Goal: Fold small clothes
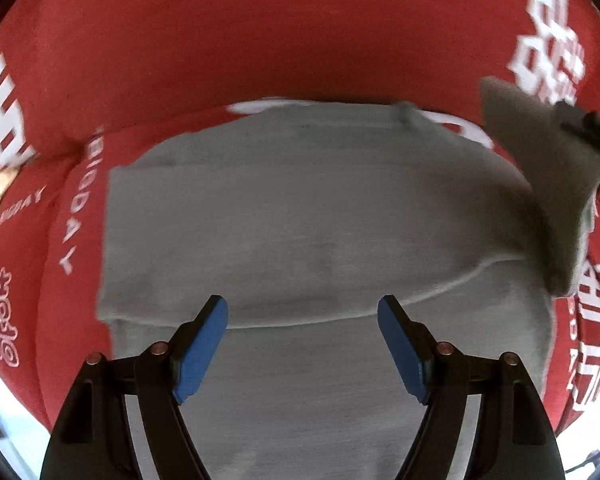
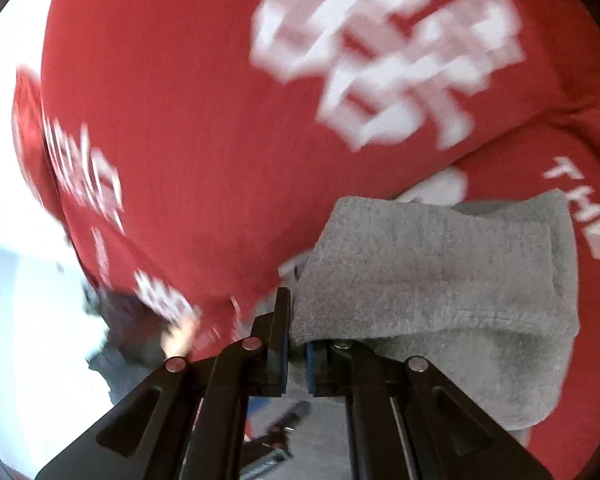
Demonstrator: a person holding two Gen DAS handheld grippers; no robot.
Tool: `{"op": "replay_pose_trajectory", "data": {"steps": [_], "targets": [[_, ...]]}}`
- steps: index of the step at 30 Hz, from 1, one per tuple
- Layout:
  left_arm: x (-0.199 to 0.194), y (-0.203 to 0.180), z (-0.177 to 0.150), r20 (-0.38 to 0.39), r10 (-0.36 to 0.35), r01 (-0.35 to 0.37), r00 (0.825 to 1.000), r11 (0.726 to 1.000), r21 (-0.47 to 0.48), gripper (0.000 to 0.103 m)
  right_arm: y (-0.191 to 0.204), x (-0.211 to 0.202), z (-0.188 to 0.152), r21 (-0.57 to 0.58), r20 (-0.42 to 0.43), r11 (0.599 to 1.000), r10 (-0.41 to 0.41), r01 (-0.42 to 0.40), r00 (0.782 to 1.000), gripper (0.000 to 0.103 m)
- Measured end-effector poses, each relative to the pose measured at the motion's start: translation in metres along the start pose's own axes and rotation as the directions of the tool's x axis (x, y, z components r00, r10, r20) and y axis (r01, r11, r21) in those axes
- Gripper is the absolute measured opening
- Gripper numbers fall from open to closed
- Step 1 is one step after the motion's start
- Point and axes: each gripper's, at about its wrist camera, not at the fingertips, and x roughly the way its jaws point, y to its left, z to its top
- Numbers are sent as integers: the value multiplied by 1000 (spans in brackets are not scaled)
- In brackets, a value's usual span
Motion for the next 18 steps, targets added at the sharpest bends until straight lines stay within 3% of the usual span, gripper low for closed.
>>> {"op": "replay_pose_trajectory", "data": {"steps": [3,6,10,13,16,18], "targets": [[6,27,-4,-9,18,-18,1000,999,-39,78,33,52,-24,-125,-99,989,-90,78,991,7],[13,57,-10,-29,29,-32,999,996,-81,78,51,100,-50,-224,-183,961,-202,159,962,7],[19,81,-19,-52,33,-39,998,992,-118,78,47,140,-69,-250,-259,937,-306,243,916,11],[24,92,-23,-64,27,-35,998,990,-137,78,25,147,-79,-217,-294,924,-368,314,882,17],[29,96,-25,-70,29,-39,997,989,-139,78,7,126,-81,-123,-278,944,-328,305,903,41],[30,99,-25,-73,27,-37,997,989,-146,78,0,110,-79,-37,-240,952,-305,305,922,45]]}}
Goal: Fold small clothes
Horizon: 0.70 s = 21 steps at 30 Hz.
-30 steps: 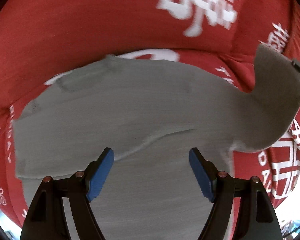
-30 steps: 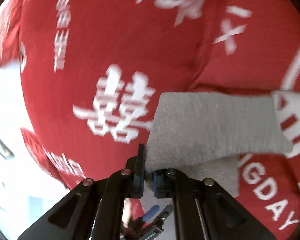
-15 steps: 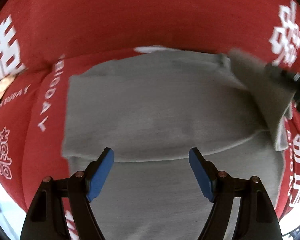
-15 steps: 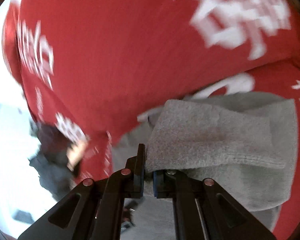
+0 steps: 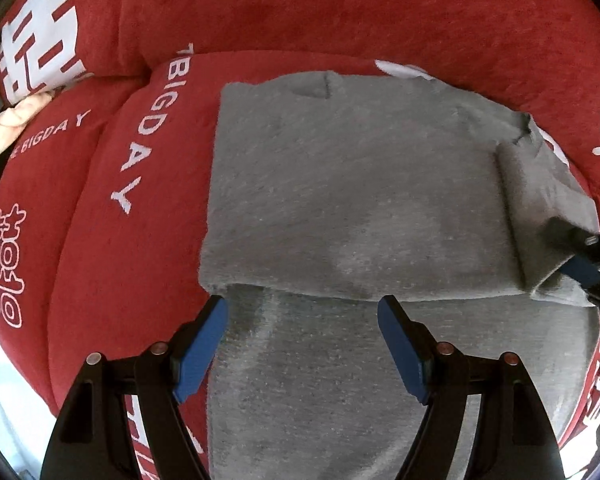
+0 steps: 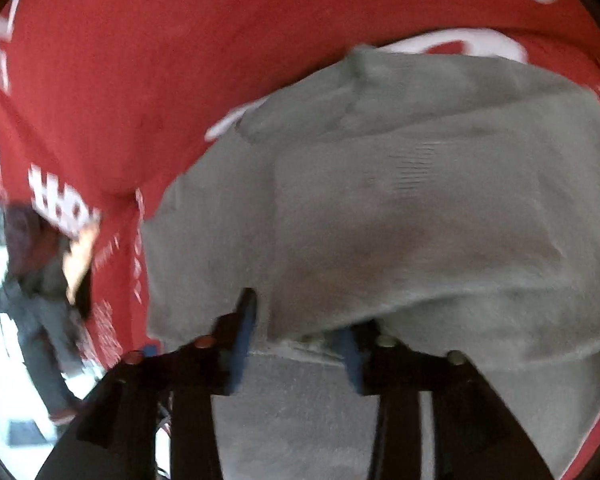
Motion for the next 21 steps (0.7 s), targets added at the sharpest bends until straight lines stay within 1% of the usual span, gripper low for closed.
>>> {"op": "replay_pose_trajectory", "data": {"steps": [2,3,4,5,6,7,8,9,10,11,12,14,15,17,19,21], "targets": [[0,2,2,0,-8,8,1000,1000,-7,78,-15,-11,1,106,51,993,46,-51,998,45],[0,3,3,0,-12,12,1000,1000,-7,78,-29,-17,3,187,90,978,73,-89,993,43],[-2,4,3,1,-13,13,1000,1000,-7,78,-39,-19,4,248,117,961,93,-120,989,36],[-3,5,3,2,-15,15,1000,1000,-5,78,-49,-21,5,309,148,938,118,-159,982,9],[-5,6,3,6,-17,17,1000,1000,-2,78,-56,-22,6,357,174,916,126,-182,977,7],[-8,8,3,13,-19,19,1000,1000,-1,78,-57,-24,7,369,196,911,118,-185,973,7],[-10,10,2,20,-19,19,1000,1000,-1,78,-50,-27,10,333,215,926,109,-177,971,7],[-13,13,1,28,-19,19,999,1000,-2,78,-34,-29,14,236,219,960,96,-149,971,7],[-17,14,-1,37,-17,17,999,1000,-3,78,-14,-28,16,143,209,982,94,-125,973,7],[-19,18,-1,47,-12,12,999,1000,-7,78,13,-24,16,-2,181,996,88,-89,979,7],[-21,22,-2,54,-4,5,999,1000,-13,78,33,-19,14,-106,152,992,85,-69,985,7],[-23,29,-5,58,7,-5,998,1000,-29,78,70,-5,7,-291,86,956,66,-38,994,7],[-24,34,-7,57,10,-8,998,999,-38,78,88,5,-1,-381,59,924,41,-15,997,7],[-24,40,-10,51,16,-14,999,999,-48,78,113,29,-15,-511,5,859,-16,16,1000,7],[-24,47,-13,47,22,-19,999,998,-54,78,118,45,-22,-547,-34,837,-49,22,998,9],[-24,51,-15,46,23,-20,999,998,-56,78,111,58,-24,-538,-91,842,-86,24,992,12]]}}
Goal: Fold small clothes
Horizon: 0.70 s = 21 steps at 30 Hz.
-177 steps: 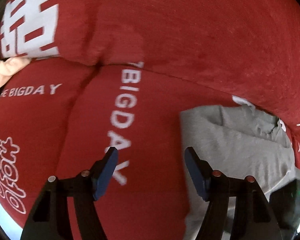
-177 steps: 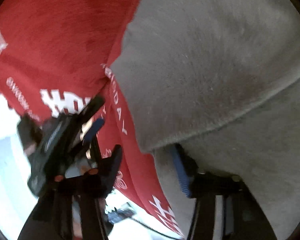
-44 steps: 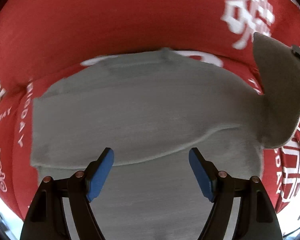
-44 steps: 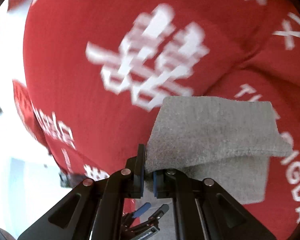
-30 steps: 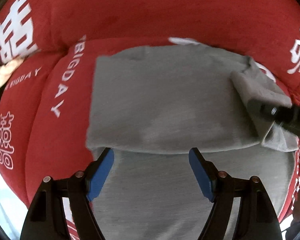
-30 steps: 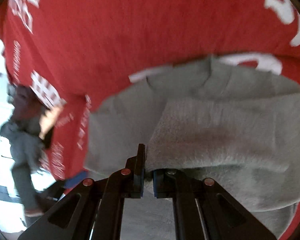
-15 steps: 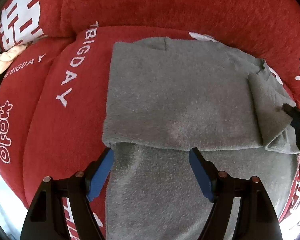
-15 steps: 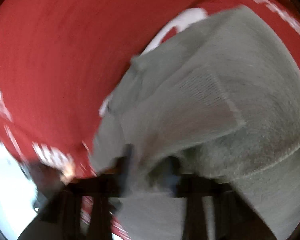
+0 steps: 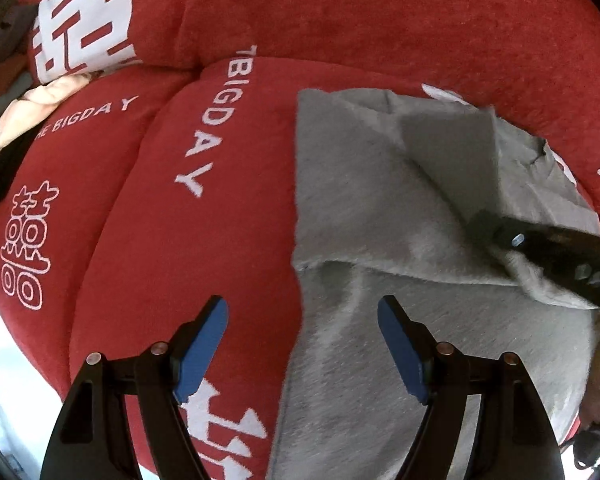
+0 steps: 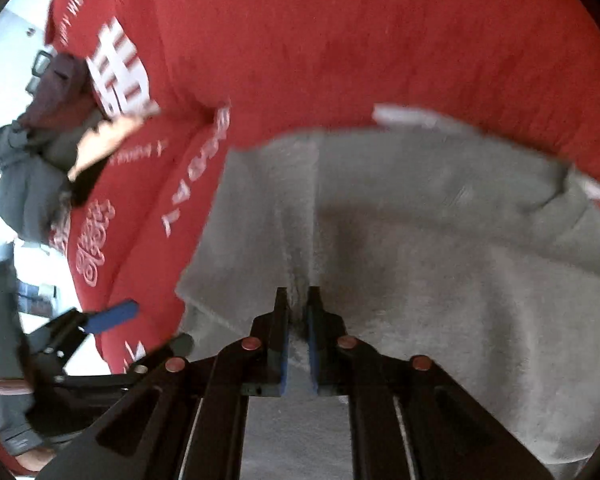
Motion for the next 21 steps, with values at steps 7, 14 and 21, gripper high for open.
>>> {"op": "replay_pose_trajectory", "data": {"steps": [7,14,21], "targets": [[-9,-3,5,24,-14,14,1000,1000,2,78,-10,-12,-16,27,-12,1000,8,-7,1000,57],[-22,-28,24,68,-44,42,997,999,24,78,-87,-75,-68,369,96,927,35,-68,995,57],[12,-66,39,31,-20,18,999,996,83,78,-210,-134,-167,775,227,613,-44,-153,973,56]]}}
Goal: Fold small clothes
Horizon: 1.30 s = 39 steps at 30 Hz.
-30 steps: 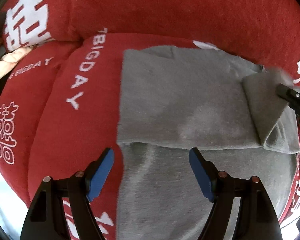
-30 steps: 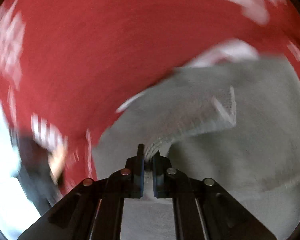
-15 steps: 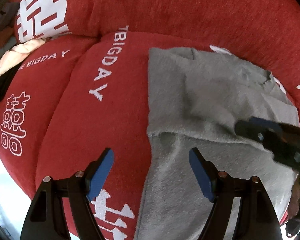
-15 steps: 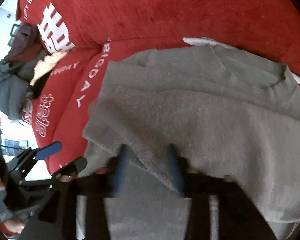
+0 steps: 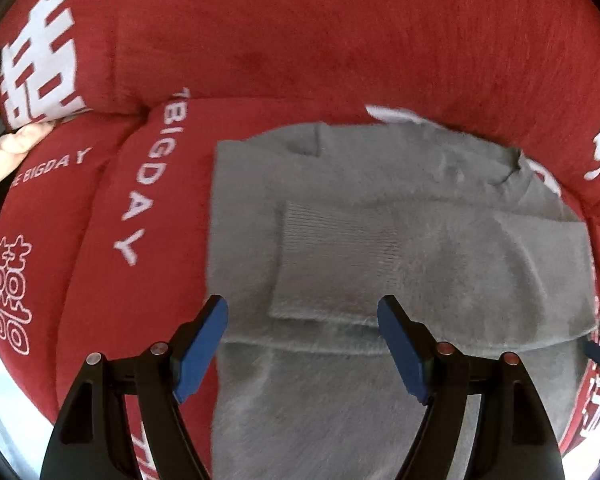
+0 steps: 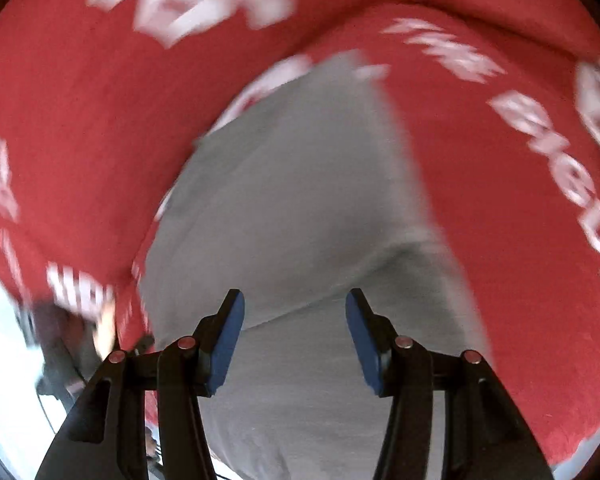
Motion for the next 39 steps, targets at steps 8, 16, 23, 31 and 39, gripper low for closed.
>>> {"op": "replay_pose_trajectory", "data": {"steps": [8,16,23,31,39], "targets": [[9,-16,-2,-26,42,-41,999,998,39,78,-51,6,24,221,95,961,149,-167,984,7],[17,-23,-7,-16,73,-72,997,995,71,86,-56,18,33,135,41,985,108,-112,993,7],[22,-17,-2,-59,24,-20,998,998,66,86,-27,4,18,-59,13,998,-30,31,999,13],[5,10,19,-49,-144,145,988,989,16,86,-9,-12,24,-179,78,978,-95,108,992,37],[39,9,22,-94,-76,84,993,993,84,86,-43,12,81,-56,-51,995,85,-87,995,41]]}}
